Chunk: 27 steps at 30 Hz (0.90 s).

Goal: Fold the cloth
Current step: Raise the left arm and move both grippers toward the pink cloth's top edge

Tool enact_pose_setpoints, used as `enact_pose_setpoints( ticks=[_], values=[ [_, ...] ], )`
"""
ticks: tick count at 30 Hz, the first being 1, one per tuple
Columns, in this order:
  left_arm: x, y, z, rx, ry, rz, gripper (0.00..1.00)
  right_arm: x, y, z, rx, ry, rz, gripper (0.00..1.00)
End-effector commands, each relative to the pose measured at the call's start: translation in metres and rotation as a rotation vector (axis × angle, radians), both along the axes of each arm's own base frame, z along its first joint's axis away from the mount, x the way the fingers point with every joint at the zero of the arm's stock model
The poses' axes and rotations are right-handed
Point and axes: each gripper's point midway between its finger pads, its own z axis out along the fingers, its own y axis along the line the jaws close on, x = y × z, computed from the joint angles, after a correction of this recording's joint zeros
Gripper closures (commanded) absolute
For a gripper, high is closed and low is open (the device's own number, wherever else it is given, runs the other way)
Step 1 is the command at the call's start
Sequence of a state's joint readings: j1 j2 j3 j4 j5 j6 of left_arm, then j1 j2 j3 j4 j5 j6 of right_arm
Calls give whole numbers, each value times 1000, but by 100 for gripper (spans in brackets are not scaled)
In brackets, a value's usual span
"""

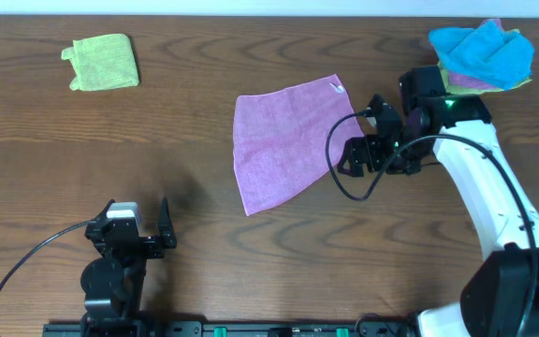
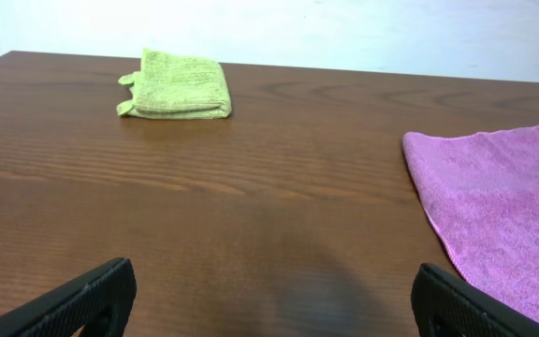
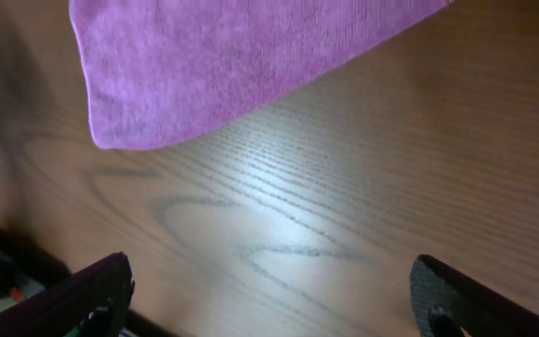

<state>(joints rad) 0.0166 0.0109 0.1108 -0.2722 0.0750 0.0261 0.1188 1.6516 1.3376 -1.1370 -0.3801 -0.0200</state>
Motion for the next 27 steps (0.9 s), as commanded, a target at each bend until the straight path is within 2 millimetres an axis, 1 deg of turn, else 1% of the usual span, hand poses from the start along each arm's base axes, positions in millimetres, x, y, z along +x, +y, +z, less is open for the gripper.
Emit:
enact_pose_setpoints(
  ticks=[1, 4, 6, 9, 13, 16, 19, 20, 25, 27],
  values=[
    [0, 0, -12, -3, 26, 0, 4, 2, -3, 7, -15, -40, 14, 5],
    [0, -3, -12, -22, 25, -12, 4, 4, -3, 7, -14, -47, 14, 5],
    [-1, -14, -12, -119, 28, -52, 5, 5, -3, 7, -13, -54, 13, 5],
    [-4, -37, -9, -330, 47, -132, 5, 6, -3, 7, -13, -56, 13, 4],
    [-2, -43, 3, -462, 22, -141, 5, 4, -3, 7, -14, -49, 14, 3],
    [-5, -59, 16, -619, 21, -214, 5, 3, -3, 7, -14, -45, 14, 1],
    [-9, -71, 23, -652, 24, -288, 5, 3, -2, 8, -9, -45, 14, 1],
    [-9, -71, 24, -652, 19, -290, 5, 3, -2, 8, -6, -45, 15, 1],
    [-7, -72, 45, -650, -65, -319, 5, 3, -1, 8, -3, -42, 15, 1],
    [-10, -78, 48, -651, -64, -366, 5, 2, -1, 8, -3, -41, 15, 1]
  ],
)
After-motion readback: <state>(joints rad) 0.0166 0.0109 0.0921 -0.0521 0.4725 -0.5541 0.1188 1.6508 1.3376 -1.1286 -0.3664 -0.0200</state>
